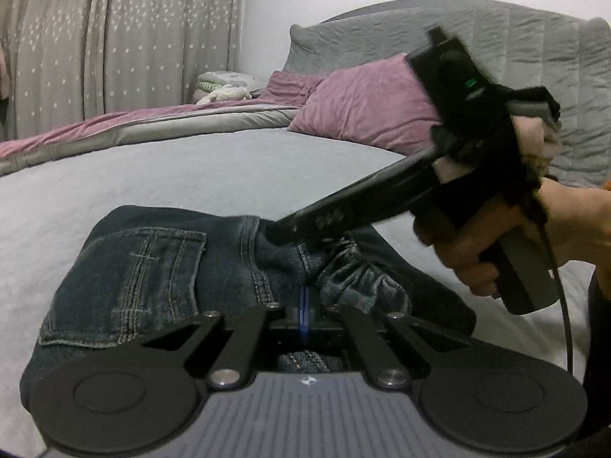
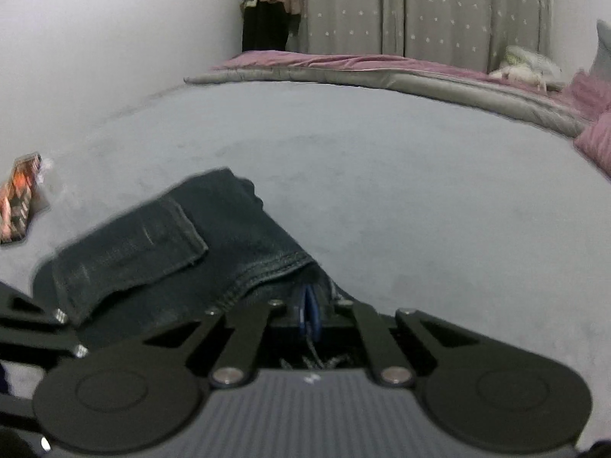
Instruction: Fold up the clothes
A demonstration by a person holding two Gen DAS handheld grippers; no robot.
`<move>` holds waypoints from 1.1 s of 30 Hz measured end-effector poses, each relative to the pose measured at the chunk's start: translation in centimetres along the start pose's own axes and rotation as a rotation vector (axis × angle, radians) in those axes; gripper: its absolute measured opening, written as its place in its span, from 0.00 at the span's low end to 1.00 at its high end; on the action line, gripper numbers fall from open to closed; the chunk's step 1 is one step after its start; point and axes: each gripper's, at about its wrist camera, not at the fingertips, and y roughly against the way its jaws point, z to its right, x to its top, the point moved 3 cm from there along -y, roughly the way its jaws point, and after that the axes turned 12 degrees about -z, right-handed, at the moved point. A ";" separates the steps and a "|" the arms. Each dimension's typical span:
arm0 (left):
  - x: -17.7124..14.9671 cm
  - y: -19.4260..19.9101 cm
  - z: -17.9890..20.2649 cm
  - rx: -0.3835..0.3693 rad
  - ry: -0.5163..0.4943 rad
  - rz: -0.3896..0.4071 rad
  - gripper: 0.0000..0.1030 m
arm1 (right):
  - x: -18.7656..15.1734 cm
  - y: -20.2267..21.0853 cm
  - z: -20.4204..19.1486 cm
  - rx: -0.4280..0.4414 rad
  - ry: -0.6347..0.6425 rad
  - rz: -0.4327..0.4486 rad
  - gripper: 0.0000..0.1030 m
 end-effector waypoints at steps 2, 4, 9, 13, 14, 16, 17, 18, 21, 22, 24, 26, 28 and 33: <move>0.1 0.4 -0.2 -0.006 0.004 0.003 0.00 | 0.2 -0.3 -0.1 0.008 -0.014 0.000 0.02; 0.3 0.9 -0.4 -0.014 0.008 0.006 0.00 | 0.1 -0.1 0.1 0.031 -0.033 0.008 0.02; 0.7 2.2 -0.9 -0.032 0.020 0.014 0.00 | 0.2 1.8 0.8 0.101 -0.070 0.038 0.07; 0.8 4.0 -2.0 -0.052 0.057 0.062 0.00 | 0.3 3.6 1.5 0.147 -0.107 0.042 0.18; 0.8 4.3 -2.3 -0.044 0.061 0.071 0.02 | 0.3 3.9 1.4 0.146 -0.104 0.044 0.19; 0.9 4.5 -2.8 -0.017 0.064 0.077 0.02 | 0.4 4.5 1.0 0.143 -0.085 0.048 0.20; 0.8 4.6 -3.1 -0.002 0.061 0.074 0.03 | 0.5 4.9 0.7 0.140 -0.075 0.050 0.20; 0.8 4.6 -3.5 0.014 0.059 0.071 0.03 | 0.7 5.0 0.5 0.137 -0.075 0.049 0.20; 0.7 4.0 -4.7 0.048 0.067 0.035 0.03 | 1.8 5.1 -0.3 0.137 -0.079 0.037 0.21; 0.6 3.7 -4.9 0.053 0.069 0.019 0.03 | 2.3 5.1 -0.6 0.138 -0.081 0.031 0.21; 0.1 3.1 -5.0 0.049 0.070 -0.010 0.03 | 3.5 5.0 -1.4 0.134 -0.081 0.012 0.21; -0.3 2.8 -4.5 0.060 0.054 -0.018 0.04 | 4.7 4.6 -2.6 0.135 -0.076 -0.016 0.21; -0.4 2.6 -4.2 0.063 0.044 -0.018 0.04 | 6.0 3.8 -4.0 0.143 -0.076 -0.054 0.21; -0.9 2.4 -4.2 0.034 0.067 -0.019 0.04 | 7.9 0.6 -6.3 0.171 -0.108 -0.134 0.21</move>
